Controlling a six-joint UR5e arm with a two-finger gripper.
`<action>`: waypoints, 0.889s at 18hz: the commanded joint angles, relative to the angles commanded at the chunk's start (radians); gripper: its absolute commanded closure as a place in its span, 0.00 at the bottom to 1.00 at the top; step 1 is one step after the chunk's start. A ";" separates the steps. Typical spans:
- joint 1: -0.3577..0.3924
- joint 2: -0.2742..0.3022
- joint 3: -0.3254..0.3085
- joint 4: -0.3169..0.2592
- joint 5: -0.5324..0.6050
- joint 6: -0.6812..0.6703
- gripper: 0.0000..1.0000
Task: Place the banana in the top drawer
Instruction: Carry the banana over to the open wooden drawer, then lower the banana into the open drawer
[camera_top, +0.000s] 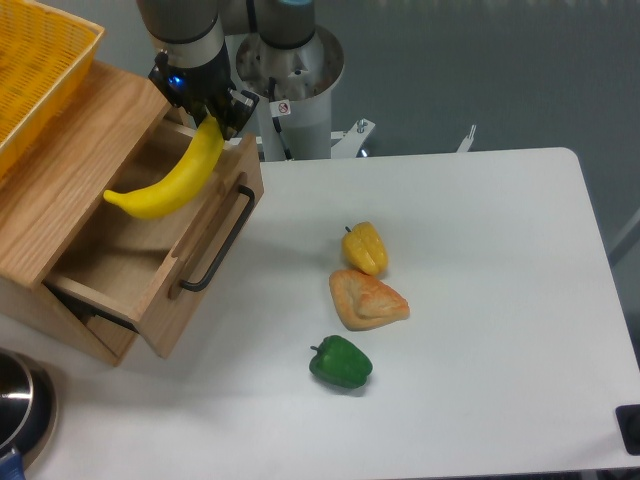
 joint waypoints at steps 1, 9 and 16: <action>0.000 0.000 0.000 0.000 0.000 0.000 0.82; -0.035 -0.046 0.014 0.005 0.003 -0.046 0.82; -0.077 -0.101 0.034 0.037 0.021 -0.100 0.82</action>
